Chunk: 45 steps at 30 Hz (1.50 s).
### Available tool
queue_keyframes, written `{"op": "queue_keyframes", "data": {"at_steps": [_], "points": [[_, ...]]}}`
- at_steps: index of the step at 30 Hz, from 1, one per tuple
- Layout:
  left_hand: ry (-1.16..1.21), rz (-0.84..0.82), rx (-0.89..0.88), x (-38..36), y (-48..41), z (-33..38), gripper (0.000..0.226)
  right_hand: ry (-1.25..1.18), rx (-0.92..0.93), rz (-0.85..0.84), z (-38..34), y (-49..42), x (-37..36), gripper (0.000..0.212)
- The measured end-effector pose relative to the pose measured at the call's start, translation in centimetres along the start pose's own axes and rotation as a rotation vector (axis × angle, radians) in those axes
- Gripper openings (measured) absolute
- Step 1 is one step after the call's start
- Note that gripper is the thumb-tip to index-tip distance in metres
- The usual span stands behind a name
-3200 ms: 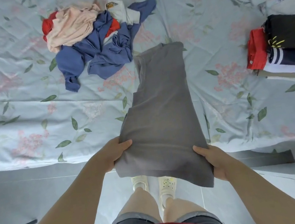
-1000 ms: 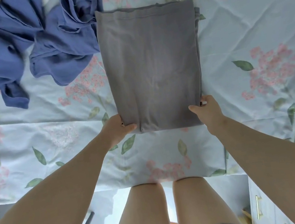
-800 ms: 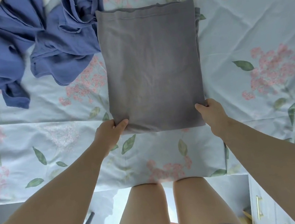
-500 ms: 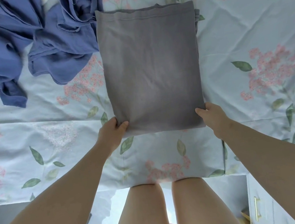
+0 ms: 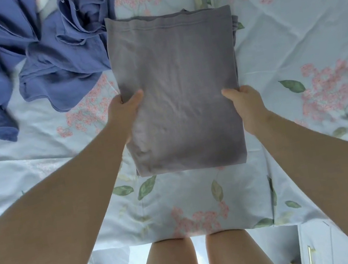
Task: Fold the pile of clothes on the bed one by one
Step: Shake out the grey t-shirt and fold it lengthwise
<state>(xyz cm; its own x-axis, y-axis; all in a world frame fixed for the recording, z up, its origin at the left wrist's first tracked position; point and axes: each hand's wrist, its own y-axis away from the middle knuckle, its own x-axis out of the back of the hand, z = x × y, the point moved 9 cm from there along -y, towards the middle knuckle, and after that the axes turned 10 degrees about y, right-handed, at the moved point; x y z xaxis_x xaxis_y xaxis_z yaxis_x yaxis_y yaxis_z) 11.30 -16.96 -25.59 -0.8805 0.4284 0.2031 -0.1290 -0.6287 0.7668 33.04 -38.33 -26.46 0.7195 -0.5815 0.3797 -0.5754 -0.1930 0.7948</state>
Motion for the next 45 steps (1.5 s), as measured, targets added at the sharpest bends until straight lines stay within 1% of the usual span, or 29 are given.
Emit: {"op": "queue_keyframes", "data": {"at_steps": [2, 3, 5, 7, 8, 9, 11, 12, 14, 15, 17, 18, 19, 21, 23, 25, 26, 28, 31, 32, 34, 36, 39, 42, 43, 45], "points": [[0.135, 0.012, -0.035, -0.9, -1.7, 2.0, 0.045, -0.066, 0.052, 0.019, -2.6, -1.5, -0.4, 0.022], [0.187, 0.025, -0.063, -1.3, -2.5, 2.9, 0.046, -0.105, 0.072, 0.031, -3.8, -2.2, -0.5, 0.022], [0.236, 0.076, -0.125, -1.3, -3.8, 4.6, 0.033, -0.147, 0.099, 0.063, -5.6, -3.6, -0.4, 0.023], [0.165, 0.14, -0.204, -0.9, -4.2, 6.4, 0.014, -0.129, 0.139, 0.084, -7.3, -4.2, 0.0, 0.018], [0.123, 0.166, -0.26, -0.7, -4.2, 7.3, 0.019, -0.13, 0.181, 0.105, -8.3, -4.2, 0.5, 0.017], [0.075, 0.168, -0.334, -0.7, -4.1, 8.4, 0.026, -0.128, 0.23, 0.134, -9.2, -4.1, 1.1, 0.021], [0.052, 0.123, -0.429, -1.3, -3.9, 9.6, 0.025, -0.118, 0.312, 0.224, -10.0, -3.7, 2.6, 0.032], [0.051, 0.115, -0.429, -1.4, -4.2, 9.4, 0.021, -0.108, 0.338, 0.259, -9.9, -3.5, 3.2, 0.032], [0.074, 0.133, -0.365, -1.4, -4.8, 7.9, 0.018, -0.1, 0.348, 0.25, -8.8, -3.4, 3.2, 0.019], [0.063, 0.147, -0.305, -1.3, -5.2, 6.7, 0.026, -0.086, 0.33, 0.225, -8.0, -3.4, 2.8, 0.012], [-0.019, 0.137, -0.195, -1.4, -4.8, 4.5, 0.058, -0.057, 0.298, 0.195, -6.4, -2.9, 2.1, 0.02], [-0.036, 0.121, -0.146, -1.4, -4.4, 3.4, 0.066, -0.059, 0.278, 0.182, -5.6, -2.8, 1.8, 0.023], [-0.036, 0.1, -0.1, -1.4, -4.0, 2.3, 0.068, -0.064, 0.244, 0.167, -4.6, -2.5, 1.5, 0.024], [-0.036, 0.053, -0.025, -1.6, -3.3, 0.2, 0.063, -0.067, 0.176, 0.134, -2.9, -2.1, 1.1, 0.018], [-0.036, -0.017, 0.026, -2.0, -2.6, -0.6, 0.045, -0.048, 0.098, 0.079, -1.7, -1.6, 0.9, 0.013], [0.047, -0.106, 0.085, -2.6, -2.2, -0.6, 0.031, -0.096, 0.028, -0.01, -1.2, -1.2, 0.6, 0.018], [0.098, -0.146, 0.105, -2.9, -1.8, -0.3, 0.029, -0.129, 0.016, -0.048, -1.2, -1.0, 0.6, 0.021], [0.166, -0.199, 0.094, -3.2, -0.8, 0.7, 0.03, -0.19, 0.036, -0.091, -2.0, 0.0, 1.0, 0.019], [0.237, -0.26, 0.009, -3.1, 1.8, 3.3, 0.026, -0.319, 0.075, -0.132, -3.6, 2.1, 2.4, 0.009], [0.254, -0.283, -0.03, -3.0, 2.9, 4.3, 0.024, -0.346, 0.09, -0.144, -4.2, 3.1, 3.0, 0.01], [0.253, -0.309, -0.121, -2.6, 5.3, 6.3, 0.022, -0.349, 0.133, -0.152, -5.6, 5.0, 4.5, 0.012], [0.229, -0.292, -0.205, -1.8, 7.9, 7.8, 0.018, -0.337, 0.189, -0.164, -6.7, 7.2, 6.0, 0.013], [0.205, -0.298, -0.296, -0.9, 11.4, 8.4, 0.01, -0.315, 0.26, -0.173, -7.0, 10.1, 7.8, 0.015], [0.177, -0.241, -0.282, 0.2, 13.6, 6.3, 0.009, -0.282, 0.253, -0.173, -4.7, 11.6, 8.7, 0.017], [0.165, -0.203, -0.247, 0.6, 13.9, 4.9, 0.012, -0.261, 0.231, -0.161, -3.5, 11.8, 8.7, 0.016], [0.179, -0.152, -0.156, 1.2, 14.3, 1.2, 0.023, -0.211, 0.146, -0.134, 0.0, 12.2, 8.5, 0.005]]}}
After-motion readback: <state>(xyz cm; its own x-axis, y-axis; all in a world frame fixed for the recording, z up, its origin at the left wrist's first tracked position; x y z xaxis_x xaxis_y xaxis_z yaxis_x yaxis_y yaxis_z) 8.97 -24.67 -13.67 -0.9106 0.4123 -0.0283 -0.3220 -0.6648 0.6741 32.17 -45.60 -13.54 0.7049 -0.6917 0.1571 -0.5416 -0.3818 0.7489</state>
